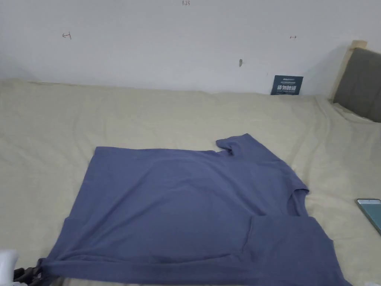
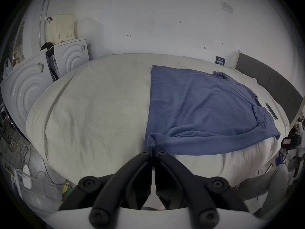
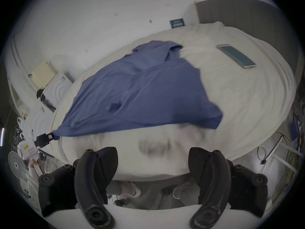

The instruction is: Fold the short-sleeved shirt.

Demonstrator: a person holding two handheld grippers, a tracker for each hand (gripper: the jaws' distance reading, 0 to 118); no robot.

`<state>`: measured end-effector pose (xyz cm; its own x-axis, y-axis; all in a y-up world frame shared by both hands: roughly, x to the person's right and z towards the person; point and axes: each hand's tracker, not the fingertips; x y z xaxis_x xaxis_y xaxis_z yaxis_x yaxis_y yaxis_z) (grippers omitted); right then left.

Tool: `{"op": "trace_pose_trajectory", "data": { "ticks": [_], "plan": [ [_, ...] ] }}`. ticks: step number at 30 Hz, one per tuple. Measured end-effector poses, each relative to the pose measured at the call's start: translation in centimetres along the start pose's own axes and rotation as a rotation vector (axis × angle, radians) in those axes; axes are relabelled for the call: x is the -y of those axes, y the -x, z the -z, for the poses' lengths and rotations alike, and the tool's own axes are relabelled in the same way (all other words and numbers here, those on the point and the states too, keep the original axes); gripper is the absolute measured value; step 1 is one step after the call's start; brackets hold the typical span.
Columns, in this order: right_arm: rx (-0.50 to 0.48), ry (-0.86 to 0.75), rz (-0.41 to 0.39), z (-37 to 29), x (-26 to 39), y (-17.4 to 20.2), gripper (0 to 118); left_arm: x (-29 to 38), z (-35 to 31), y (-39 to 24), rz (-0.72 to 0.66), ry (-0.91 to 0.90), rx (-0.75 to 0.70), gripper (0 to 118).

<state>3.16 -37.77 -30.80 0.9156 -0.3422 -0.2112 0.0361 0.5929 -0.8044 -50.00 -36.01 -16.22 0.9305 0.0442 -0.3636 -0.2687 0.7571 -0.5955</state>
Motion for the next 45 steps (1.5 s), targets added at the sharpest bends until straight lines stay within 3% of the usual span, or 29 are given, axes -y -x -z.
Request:
{"op": "trace_pose_trajectory", "data": {
  "ticks": [5,10,14,29,31,34,36,38,40,43,45],
  "plan": [
    [0.103,-0.061,0.021,-1.0,-1.4,-3.2,90,0.0,0.0,-0.3,0.007,0.012,-0.013,3],
    [0.242,-0.115,-0.045,-0.5,-3.3,-5.0,90,-0.2,0.0,-0.1,0.007,0.024,-0.02,3],
    [0.184,-0.065,-0.028,0.7,-3.4,-5.7,90,-0.3,0.0,0.0,-0.007,0.034,-0.033,3],
    [0.198,-0.02,-0.059,2.8,-3.1,-6.1,87,-0.8,0.6,0.0,0.001,0.052,-0.043,3],
    [0.197,-0.015,-0.059,2.9,-3.2,-5.9,70,-0.8,0.7,0.1,0.001,0.057,-0.043,3],
    [0.201,-0.008,-0.071,3.2,-3.2,-5.9,65,-0.8,0.9,0.0,-0.003,0.061,-0.042,3],
    [0.224,-0.013,-0.075,3.1,-3.3,-5.6,43,-0.8,1.0,0.0,0.001,0.065,-0.043,3],
    [0.222,-0.026,-0.088,2.5,-3.3,-5.7,10,-0.7,1.1,0.0,0.003,0.068,-0.044,3],
    [0.156,-0.058,-0.054,2.0,-3.4,-5.7,7,-0.8,1.0,0.0,0.002,0.067,-0.043,3],
    [0.191,-0.049,-0.089,1.9,-3.5,-5.3,7,-0.9,0.7,-0.2,0.001,0.067,-0.045,3],
    [0.19,-0.06,-0.11,1.7,-3.4,-4.9,0,-0.9,0.7,-0.2,0.001,0.067,-0.043,3]
  ]
}}
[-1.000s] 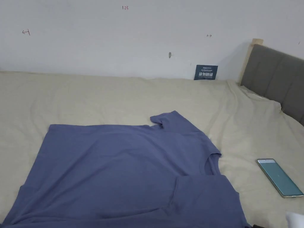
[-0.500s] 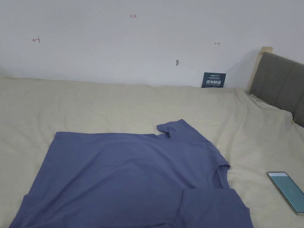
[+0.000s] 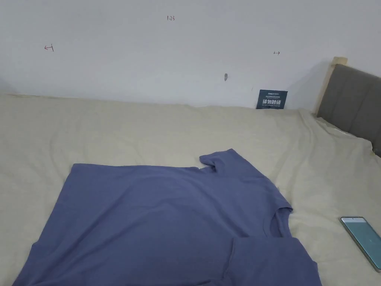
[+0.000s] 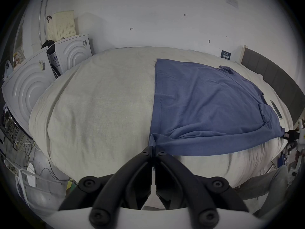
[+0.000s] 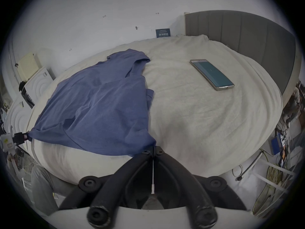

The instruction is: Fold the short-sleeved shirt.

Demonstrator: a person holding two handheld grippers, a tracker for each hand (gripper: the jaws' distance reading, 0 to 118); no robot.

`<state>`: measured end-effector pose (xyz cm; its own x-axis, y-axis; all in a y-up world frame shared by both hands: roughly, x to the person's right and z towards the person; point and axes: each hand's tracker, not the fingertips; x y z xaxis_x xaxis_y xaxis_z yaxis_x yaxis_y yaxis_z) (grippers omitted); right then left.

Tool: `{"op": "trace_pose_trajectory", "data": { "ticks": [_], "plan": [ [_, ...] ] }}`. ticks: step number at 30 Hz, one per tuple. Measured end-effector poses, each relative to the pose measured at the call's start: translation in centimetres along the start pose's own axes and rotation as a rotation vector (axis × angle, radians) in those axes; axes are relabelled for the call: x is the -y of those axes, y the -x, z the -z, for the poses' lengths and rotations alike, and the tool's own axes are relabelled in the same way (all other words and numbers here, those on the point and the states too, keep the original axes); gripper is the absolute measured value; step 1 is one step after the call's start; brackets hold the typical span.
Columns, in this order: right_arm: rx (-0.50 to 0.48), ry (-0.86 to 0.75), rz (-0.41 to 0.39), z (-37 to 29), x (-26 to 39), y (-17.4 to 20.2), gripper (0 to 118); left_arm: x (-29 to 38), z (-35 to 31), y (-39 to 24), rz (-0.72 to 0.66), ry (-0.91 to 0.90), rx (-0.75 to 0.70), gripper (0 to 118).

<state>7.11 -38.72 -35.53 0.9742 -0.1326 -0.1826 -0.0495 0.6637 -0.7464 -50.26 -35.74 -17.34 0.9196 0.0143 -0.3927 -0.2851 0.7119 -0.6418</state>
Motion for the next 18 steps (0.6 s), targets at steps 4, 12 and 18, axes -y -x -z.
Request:
{"op": "trace_pose_trajectory", "data": {
  "ticks": [4,12,18],
  "plan": [
    [-0.017,-0.018,-0.012,-0.6,-0.3,0.4,0,0.0,-0.1,0.0,0.001,0.003,0.001,3],
    [-0.078,-0.037,0.011,-1.6,-0.5,0.1,0,-0.2,-0.6,-0.3,0.005,0.001,0.001,3],
    [-0.082,-0.073,0.022,-2.7,-1.4,0.2,0,-1.0,-1.4,-0.1,-0.017,-0.023,0.017,3]
  ]
}}
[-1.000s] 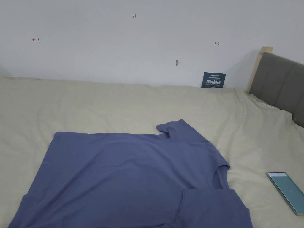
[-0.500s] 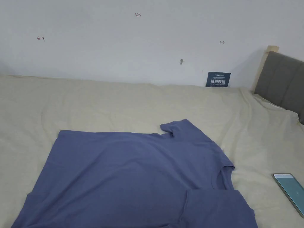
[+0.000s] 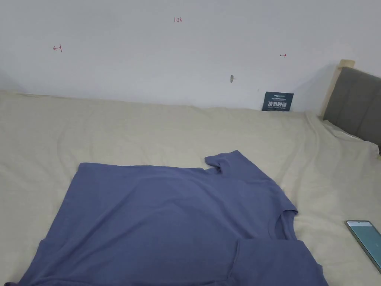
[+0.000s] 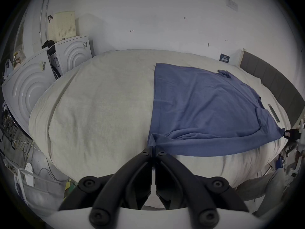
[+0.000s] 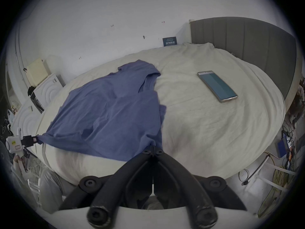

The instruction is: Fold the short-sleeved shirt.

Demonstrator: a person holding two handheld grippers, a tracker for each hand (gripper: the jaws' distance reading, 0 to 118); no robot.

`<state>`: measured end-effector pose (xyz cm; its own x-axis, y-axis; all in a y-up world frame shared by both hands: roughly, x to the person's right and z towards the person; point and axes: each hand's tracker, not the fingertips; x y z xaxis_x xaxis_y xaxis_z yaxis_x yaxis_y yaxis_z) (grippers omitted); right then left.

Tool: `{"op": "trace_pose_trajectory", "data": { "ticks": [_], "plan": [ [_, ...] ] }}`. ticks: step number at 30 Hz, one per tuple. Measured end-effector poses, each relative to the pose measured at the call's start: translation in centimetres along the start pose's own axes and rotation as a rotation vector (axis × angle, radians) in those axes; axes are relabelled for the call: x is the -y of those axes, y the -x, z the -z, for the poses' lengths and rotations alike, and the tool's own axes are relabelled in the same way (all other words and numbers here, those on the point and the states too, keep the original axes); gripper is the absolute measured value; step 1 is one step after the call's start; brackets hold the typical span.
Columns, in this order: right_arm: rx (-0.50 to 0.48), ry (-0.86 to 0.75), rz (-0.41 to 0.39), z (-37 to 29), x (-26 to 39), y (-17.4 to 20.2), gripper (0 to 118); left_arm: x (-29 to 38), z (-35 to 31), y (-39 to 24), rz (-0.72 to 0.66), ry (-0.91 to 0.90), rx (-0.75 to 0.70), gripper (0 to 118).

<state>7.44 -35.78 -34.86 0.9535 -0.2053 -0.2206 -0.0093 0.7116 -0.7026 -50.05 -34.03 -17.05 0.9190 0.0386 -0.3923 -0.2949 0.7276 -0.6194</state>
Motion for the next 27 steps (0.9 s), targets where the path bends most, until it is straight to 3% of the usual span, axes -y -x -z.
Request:
{"op": "trace_pose_trajectory", "data": {
  "ticks": [3,10,24,25,26,27],
  "plan": [
    [-0.031,-0.036,0.041,0.0,-1.5,-0.4,0,-0.9,0.2,0.6,-0.026,-0.009,0.015,3],
    [-0.058,-0.054,0.021,2.4,-5.9,0.3,0,-5.3,2.8,0.8,-0.062,-0.037,0.013,3],
    [-0.009,-0.009,0.07,11.2,-13.4,-0.4,0,-10.5,12.7,0.2,-0.024,0.098,-0.073,3],
    [-0.016,-0.005,0.06,11.2,-13.3,-0.3,0,-10.4,12.7,0.1,-0.024,0.105,-0.068,7],
    [-0.037,0.0,0.017,11.0,-12.9,0.0,0,-10.1,12.5,0.0,-0.014,0.101,-0.049,27],
    [-0.017,-0.001,-0.002,10.9,-12.6,0.3,0,-9.9,12.3,0.0,-0.011,0.09,-0.027,56]
  ]
}}
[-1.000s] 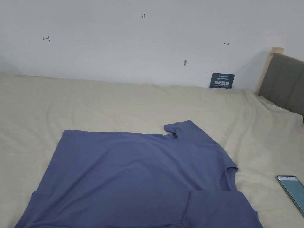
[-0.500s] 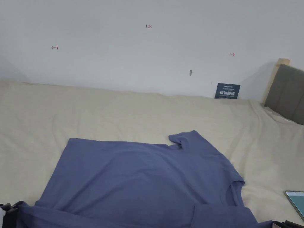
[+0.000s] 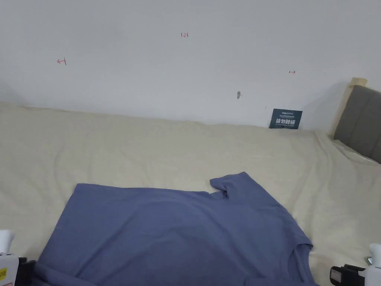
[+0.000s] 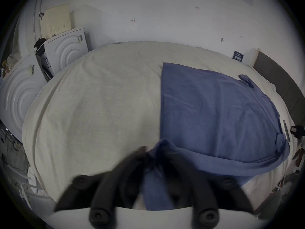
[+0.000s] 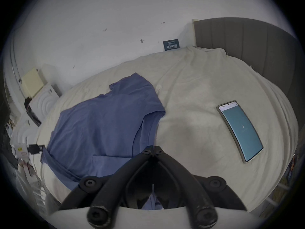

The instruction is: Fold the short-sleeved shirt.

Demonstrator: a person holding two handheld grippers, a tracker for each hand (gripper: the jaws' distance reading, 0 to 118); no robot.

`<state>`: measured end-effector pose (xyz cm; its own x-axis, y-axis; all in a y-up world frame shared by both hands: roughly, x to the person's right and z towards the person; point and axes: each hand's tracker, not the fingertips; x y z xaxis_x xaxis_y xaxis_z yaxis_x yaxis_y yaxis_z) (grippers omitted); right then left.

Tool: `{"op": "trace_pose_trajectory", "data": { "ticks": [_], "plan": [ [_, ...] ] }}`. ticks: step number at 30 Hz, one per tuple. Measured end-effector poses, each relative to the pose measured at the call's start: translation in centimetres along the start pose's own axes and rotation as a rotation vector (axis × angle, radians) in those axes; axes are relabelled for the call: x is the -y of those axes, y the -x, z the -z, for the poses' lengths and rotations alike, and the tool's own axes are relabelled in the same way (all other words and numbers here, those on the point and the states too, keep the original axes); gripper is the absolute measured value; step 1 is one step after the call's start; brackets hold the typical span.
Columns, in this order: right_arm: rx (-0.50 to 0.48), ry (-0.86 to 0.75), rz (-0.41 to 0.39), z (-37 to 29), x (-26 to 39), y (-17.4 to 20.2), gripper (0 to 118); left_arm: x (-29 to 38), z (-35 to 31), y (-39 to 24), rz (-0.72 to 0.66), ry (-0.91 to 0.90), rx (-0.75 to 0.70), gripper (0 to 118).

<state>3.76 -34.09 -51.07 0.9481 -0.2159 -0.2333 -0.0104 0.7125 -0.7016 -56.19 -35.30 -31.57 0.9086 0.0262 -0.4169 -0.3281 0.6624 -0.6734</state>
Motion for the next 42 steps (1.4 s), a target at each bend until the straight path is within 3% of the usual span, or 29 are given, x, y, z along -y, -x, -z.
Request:
{"op": "trace_pose_trajectory", "data": {
  "ticks": [2,3,8,18,19,21,22,24,25,27,35,36,37,38,39,41,42],
  "plan": [
    [0.012,0.006,-0.017,-0.1,0.3,0.1,0,0.1,-0.1,-0.2,0.011,0.001,-0.021,114],
    [0.007,0.01,-0.007,-0.1,0.3,-0.1,0,0.1,-0.1,-0.1,0.016,-0.006,-0.031,118],
    [-0.011,0.007,0.032,-0.6,1.0,-0.1,0,-0.6,-1.8,0.8,0.008,-0.035,0.003,118],
    [-0.043,0.023,-0.013,-2.7,3.1,1.5,0,1.3,-6.2,1.0,0.007,-0.069,0.056,118],
    [-0.044,0.019,-0.014,-3.3,3.4,1.8,0,2.0,-6.8,0.8,0.012,-0.07,0.062,116],
    [-0.062,0.007,-0.024,-4.3,4.0,2.3,0,3.1,-7.9,0.4,0.031,-0.081,0.057,96],
    [-0.066,0.002,-0.027,-4.8,4.3,2.5,0,3.8,-8.4,0.1,0.035,-0.089,0.042,80],
    [-0.075,0.002,-0.035,-5.7,5.2,3.0,0,5.3,-8.9,-0.2,0.043,-0.084,0.033,25],
    [-0.076,-0.001,-0.043,-6.2,5.7,3.3,0,6.1,-8.8,-0.3,0.032,-0.081,0.032,8],
    [-0.09,-0.004,-0.051,-6.9,6.7,3.8,0,7.6,-8.8,-0.4,0.025,-0.074,0.017,0],
    [-0.137,-0.005,-0.024,-8.0,9.7,6.6,0,9.8,-6.9,0.7,-0.025,-0.011,0.038,0],
    [-0.141,-0.001,-0.029,-7.9,9.7,6.8,0,9.6,-6.7,1.0,-0.029,-0.032,0.039,7],
    [-0.14,0.008,-0.035,-7.8,9.9,7.1,0,9.2,-6.5,1.3,-0.036,-0.066,0.048,33],
    [-0.133,0.013,-0.041,-7.9,9.6,6.6,0,8.7,-6.2,1.6,-0.052,-0.072,0.044,87],
    [-0.136,0.015,-0.047,-7.9,9.6,6.6,0,8.3,-6.4,1.0,-0.047,-0.064,0.03,87],
    [-0.139,0.019,-0.041,-8.3,9.7,7.7,0,7.9,-5.2,1.0,-0.039,-0.065,0.033,117],
    [-0.144,0.02,-0.035,-8.3,9.7,7.5,0,7.2,-5.0,0.9,-0.026,-0.081,0.06,116]
  ]
}}
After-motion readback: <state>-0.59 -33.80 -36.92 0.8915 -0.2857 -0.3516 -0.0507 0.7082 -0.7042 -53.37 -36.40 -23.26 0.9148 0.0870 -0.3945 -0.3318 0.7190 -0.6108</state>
